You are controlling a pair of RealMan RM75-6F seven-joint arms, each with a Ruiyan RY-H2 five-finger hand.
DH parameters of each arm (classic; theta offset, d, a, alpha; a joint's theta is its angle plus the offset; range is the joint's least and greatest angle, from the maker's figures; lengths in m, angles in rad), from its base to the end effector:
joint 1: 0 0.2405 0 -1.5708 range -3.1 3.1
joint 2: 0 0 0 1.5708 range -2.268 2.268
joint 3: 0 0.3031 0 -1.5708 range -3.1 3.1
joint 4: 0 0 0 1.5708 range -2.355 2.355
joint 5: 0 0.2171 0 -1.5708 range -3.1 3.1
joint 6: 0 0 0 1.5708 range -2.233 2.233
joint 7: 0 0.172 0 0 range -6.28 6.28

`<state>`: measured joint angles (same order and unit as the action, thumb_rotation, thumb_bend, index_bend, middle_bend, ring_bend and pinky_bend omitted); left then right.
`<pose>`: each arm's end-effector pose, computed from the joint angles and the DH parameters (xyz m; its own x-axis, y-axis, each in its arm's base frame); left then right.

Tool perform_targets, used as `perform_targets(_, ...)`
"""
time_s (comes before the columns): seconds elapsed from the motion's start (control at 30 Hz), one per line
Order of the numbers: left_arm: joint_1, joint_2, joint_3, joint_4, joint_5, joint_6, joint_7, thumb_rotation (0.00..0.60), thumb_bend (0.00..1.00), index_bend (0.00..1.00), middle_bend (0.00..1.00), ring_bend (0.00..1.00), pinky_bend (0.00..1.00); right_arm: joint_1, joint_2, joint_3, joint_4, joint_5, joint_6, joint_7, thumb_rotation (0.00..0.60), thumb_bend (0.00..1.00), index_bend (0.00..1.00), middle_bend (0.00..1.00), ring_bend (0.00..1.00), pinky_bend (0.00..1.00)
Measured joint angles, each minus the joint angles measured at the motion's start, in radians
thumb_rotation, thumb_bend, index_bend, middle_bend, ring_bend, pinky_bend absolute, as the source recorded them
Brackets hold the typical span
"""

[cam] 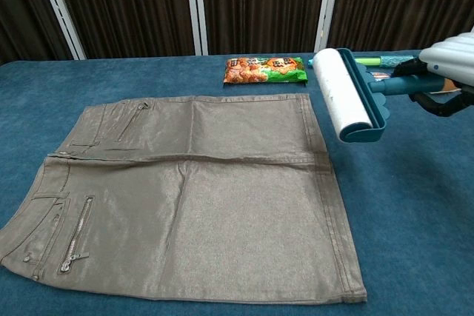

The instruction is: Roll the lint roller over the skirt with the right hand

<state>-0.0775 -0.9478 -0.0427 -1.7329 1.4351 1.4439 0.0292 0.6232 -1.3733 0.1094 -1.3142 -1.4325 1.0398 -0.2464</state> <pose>-0.3538 0.2071 0.2197 0.4597 0.0519 0.8866 0.8849 0.0575 -0.4622 -0.2581 -0.4042 0.0530 0.6860 -0.0407 0.7264 -0.6744 -0.4101 0.6140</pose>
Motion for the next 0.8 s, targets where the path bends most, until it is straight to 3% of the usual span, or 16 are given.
perform_targets(0.17,-0.002,0.000,0.000,-0.001,0.001,-0.003,0.001,0.600,0.00,0.00,0.00,0.00,0.00,0.049,0.039,-0.008,-0.132,-0.055,-0.032,-0.108,0.600,0.98,0.46,0.55,0.44,0.48)
perform_targets(0.37,-0.006,0.000,-0.003,0.008,-0.017,-0.016,-0.008,0.600,0.00,0.00,0.00,0.00,0.00,0.120,0.025,0.005,-0.250,-0.031,-0.120,-0.304,0.600,1.00,0.46,0.55,0.44,0.48)
perform_targets(0.6,-0.008,0.004,-0.008,0.025,-0.038,-0.031,-0.032,0.600,0.00,0.00,0.00,0.00,0.00,0.199,-0.062,0.026,-0.310,0.078,-0.198,-0.544,0.600,1.00,0.46,0.56,0.45,0.48)
perform_targets(0.8,-0.007,0.010,-0.009,0.032,-0.041,-0.033,-0.053,0.600,0.00,0.00,0.00,0.00,0.00,0.241,-0.142,0.020,-0.325,0.208,-0.202,-0.760,0.600,1.00,0.46,0.56,0.45,0.49)
